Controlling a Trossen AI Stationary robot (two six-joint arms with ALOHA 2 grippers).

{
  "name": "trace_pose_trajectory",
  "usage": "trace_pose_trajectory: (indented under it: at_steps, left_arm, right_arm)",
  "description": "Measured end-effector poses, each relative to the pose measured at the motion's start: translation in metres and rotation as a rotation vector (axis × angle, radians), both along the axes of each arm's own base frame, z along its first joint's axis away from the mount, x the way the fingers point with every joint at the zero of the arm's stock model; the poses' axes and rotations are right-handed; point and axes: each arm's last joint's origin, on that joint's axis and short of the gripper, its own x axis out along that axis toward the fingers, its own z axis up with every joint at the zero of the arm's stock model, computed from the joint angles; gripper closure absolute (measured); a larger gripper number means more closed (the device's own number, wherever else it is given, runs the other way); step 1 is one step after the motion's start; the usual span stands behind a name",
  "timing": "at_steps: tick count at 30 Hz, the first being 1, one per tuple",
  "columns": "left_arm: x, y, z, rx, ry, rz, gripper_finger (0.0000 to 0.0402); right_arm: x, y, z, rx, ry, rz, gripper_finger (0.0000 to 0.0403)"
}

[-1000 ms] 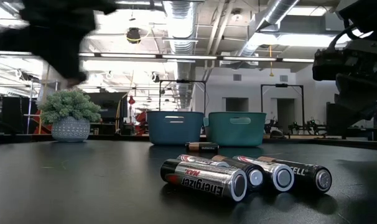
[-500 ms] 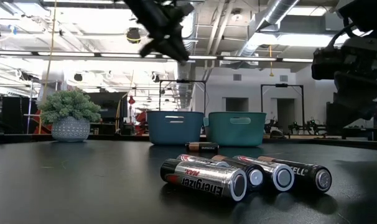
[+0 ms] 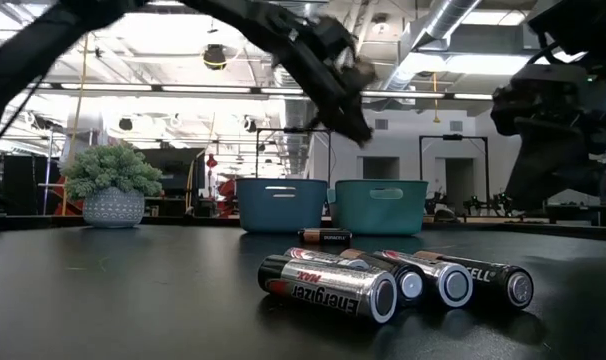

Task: Sort batteries
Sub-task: Put the black battery into the green bin

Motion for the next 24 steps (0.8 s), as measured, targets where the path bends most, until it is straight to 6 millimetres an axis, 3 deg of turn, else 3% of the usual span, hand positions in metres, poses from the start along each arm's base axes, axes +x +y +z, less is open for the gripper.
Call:
trace_pose_trajectory:
  at_steps: [5,12,24]
  left_arm:
    - [0.028,-0.001,-0.043,-0.029,0.096,-0.034,0.0345]
    - [0.040,-0.007,-0.083,-0.066,0.187,-0.052,0.0345]
    - [0.039,-0.016,-0.083,-0.067,0.234,-0.083,0.0342]
  right_arm:
    - [0.000,-0.002,0.000,0.007,-0.001,-0.018,0.0284]
    - [0.000,-0.002,0.000,0.024,-0.002,-0.037,0.0284]
    - [0.001,-0.002,0.000,0.026,-0.003,-0.039,0.0284]
